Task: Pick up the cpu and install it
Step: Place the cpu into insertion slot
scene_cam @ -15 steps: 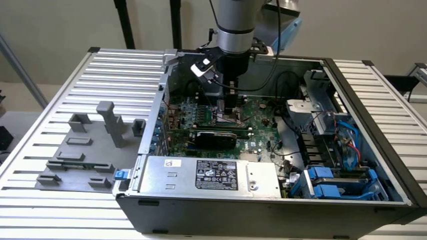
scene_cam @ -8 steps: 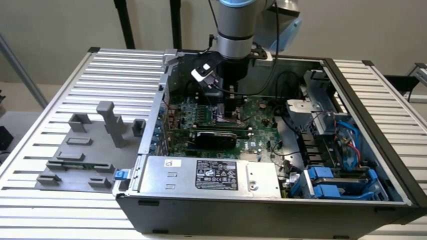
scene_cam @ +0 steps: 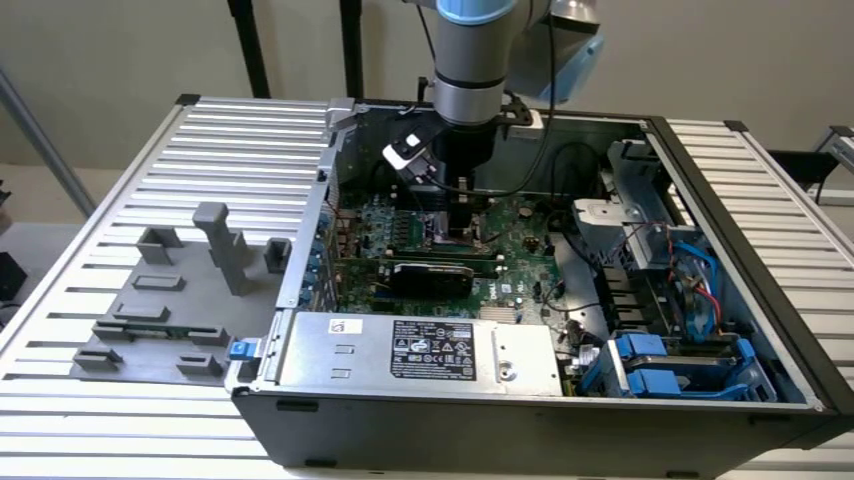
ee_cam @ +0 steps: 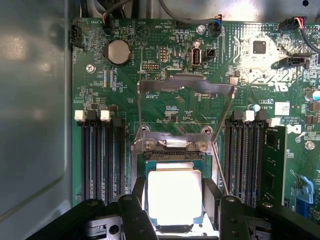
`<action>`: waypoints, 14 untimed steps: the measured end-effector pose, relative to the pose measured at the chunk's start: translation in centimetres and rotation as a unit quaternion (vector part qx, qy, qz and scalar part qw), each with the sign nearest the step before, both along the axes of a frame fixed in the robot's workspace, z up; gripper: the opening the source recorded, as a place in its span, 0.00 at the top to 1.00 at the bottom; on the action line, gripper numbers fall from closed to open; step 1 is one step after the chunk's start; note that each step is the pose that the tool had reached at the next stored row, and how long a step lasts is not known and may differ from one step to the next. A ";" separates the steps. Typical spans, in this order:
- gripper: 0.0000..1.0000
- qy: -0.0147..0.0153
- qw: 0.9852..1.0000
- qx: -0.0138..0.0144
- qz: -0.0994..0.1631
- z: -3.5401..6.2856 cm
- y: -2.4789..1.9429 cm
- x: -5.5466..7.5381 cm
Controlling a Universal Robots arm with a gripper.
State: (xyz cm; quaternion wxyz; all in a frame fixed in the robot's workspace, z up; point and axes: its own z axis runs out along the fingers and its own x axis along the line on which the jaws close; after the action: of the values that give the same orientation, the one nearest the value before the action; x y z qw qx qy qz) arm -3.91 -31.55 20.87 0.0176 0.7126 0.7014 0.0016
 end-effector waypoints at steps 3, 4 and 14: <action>0.45 0.000 1.000 0.000 -0.003 -0.19 0.02 0.0; 0.45 0.000 1.000 0.000 -0.003 -0.23 0.02 0.0; 0.45 0.000 1.000 -0.005 -0.013 -0.50 0.02 0.1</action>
State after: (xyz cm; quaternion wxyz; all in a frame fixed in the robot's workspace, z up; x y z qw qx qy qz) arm -3.84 -31.52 20.37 0.0213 0.7217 0.6919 -0.0023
